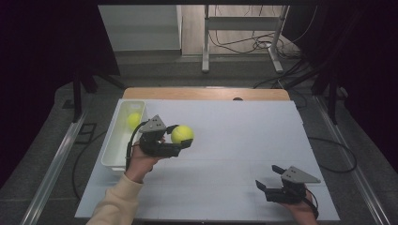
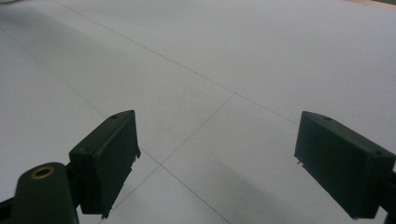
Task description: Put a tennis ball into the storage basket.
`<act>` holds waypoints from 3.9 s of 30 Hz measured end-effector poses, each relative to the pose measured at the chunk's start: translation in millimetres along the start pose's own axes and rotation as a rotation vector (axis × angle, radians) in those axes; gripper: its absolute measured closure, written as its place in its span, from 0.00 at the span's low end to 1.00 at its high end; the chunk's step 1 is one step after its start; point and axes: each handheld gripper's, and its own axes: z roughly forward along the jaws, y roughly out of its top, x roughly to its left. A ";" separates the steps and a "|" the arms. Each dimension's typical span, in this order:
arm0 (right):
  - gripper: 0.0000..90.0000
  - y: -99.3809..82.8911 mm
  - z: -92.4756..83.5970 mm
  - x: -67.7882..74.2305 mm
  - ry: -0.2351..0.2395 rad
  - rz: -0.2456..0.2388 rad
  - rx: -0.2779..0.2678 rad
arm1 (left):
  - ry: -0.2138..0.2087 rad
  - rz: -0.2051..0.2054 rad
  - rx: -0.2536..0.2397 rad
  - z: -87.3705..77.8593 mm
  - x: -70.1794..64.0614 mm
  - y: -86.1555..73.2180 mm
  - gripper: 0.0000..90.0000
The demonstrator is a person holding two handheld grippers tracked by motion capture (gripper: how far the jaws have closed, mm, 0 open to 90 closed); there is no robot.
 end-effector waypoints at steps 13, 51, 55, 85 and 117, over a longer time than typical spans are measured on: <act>0.16 -0.1 0.3 0.2 -0.001 -0.002 0.001 | 0.026 -0.012 -0.018 -10.2 6.6 1.2 0.30; 0.16 -0.2 0.2 0.2 -0.004 -0.003 0.002 | 0.141 -0.063 -0.052 -40.4 35.2 -4.9 0.30; 0.16 -0.2 0.0 0.1 -0.004 -0.002 0.002 | 0.159 -0.071 -0.053 -44.2 39.9 -6.6 0.30; 0.16 -0.5 0.5 -0.1 -0.004 -0.003 0.005 | 0.279 -0.145 -0.058 -66.9 72.4 -21.1 0.29; 0.16 -0.8 1.0 -0.4 -0.011 0.001 0.010 | 0.435 -0.203 -0.064 -102.8 103.4 -37.5 0.30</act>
